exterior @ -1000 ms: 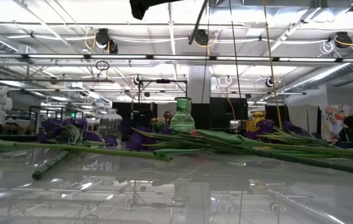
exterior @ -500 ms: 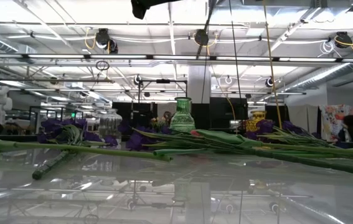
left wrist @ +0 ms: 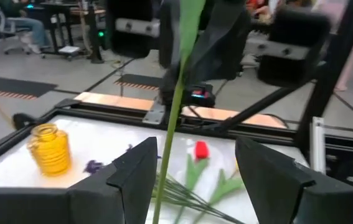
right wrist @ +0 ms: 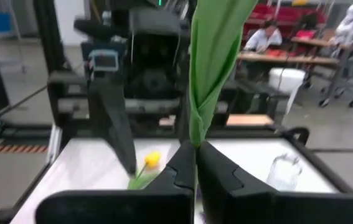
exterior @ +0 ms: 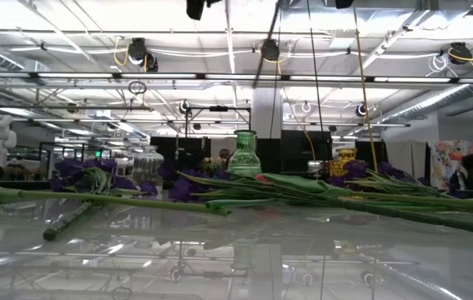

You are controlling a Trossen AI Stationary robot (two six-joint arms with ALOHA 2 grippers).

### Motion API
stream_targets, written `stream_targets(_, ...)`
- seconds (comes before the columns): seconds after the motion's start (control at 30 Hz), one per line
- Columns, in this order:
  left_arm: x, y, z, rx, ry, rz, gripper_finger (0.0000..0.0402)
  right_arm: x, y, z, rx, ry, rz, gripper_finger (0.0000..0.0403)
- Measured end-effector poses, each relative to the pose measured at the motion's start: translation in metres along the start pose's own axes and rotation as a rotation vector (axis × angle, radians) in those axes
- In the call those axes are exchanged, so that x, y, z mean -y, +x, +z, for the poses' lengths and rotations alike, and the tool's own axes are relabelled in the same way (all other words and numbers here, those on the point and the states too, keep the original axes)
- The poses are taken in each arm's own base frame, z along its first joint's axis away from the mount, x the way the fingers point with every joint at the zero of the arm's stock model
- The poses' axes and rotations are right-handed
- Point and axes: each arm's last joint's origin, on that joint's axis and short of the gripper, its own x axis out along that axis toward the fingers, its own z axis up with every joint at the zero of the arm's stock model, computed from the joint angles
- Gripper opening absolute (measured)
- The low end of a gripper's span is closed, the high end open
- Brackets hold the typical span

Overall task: Sort flowers into vase by color
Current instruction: Put the left pink flower into the yellow vase

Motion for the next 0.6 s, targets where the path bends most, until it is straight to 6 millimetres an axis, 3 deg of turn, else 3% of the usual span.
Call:
stream_targets(0.33,-0.024,0.01,0.002,-0.01,0.006,-0.015,0.022,0.015,0.006,0.006,0.056,-0.062,-0.056,0.0)
stream_targets(0.6,-0.037,0.015,-0.004,-0.077,0.045,0.024,0.0159,0.022,0.009,0.008,0.07,-0.054,-0.017,0.0)
